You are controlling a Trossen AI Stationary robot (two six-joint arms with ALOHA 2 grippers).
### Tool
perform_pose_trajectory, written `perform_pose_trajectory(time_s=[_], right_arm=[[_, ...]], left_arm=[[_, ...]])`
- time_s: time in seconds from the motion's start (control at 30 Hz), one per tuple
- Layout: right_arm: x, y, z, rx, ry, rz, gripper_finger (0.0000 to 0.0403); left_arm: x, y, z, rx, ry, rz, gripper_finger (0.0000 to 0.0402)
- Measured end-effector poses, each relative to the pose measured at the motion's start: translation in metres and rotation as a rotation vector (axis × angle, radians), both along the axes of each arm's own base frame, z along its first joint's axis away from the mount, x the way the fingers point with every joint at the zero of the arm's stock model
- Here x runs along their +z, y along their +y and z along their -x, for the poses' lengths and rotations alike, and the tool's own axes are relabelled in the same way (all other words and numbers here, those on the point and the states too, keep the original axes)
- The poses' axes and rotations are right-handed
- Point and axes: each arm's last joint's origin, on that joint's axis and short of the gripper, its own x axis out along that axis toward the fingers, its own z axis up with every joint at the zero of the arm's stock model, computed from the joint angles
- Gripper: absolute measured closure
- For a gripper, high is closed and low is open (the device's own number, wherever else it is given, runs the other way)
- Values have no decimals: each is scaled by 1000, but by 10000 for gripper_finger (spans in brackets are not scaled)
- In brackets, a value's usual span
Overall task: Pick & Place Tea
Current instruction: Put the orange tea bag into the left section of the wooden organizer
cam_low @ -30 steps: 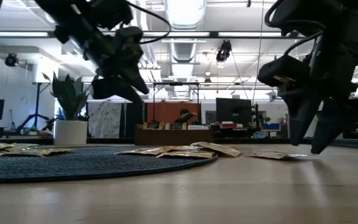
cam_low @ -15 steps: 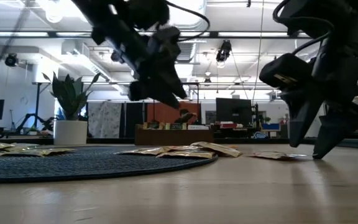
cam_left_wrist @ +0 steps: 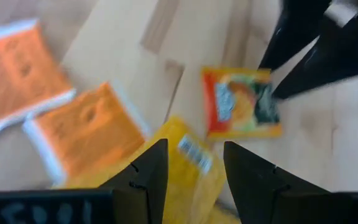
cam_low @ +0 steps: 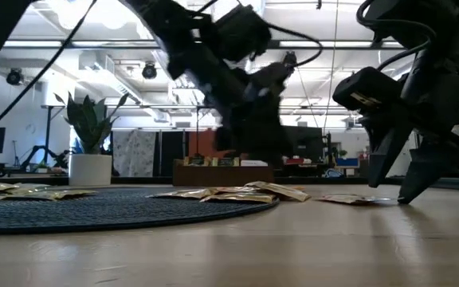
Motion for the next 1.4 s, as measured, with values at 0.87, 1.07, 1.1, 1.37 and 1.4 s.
perform_pose_trajectory(time_s=[0.87, 1.07, 1.1, 1.37, 1.4], right_arm=[[-7, 8, -6, -119, -95, 74, 254], [-7, 6, -7, -147, -125, 121, 285], [-7, 6, -7, -145, -125, 122, 291], [-6, 7, -9, -121, -146, 132, 332], [-5, 7, -10, -119, -150, 136, 336]], left_arm=[[-32, -26, -29, -79, 4, -25, 252], [-32, -28, -29, -84, 7, -25, 252], [-32, -28, -29, -84, 7, -25, 252], [-32, -28, -29, -86, 8, -24, 252], [-32, -28, -29, -86, 9, -24, 252]])
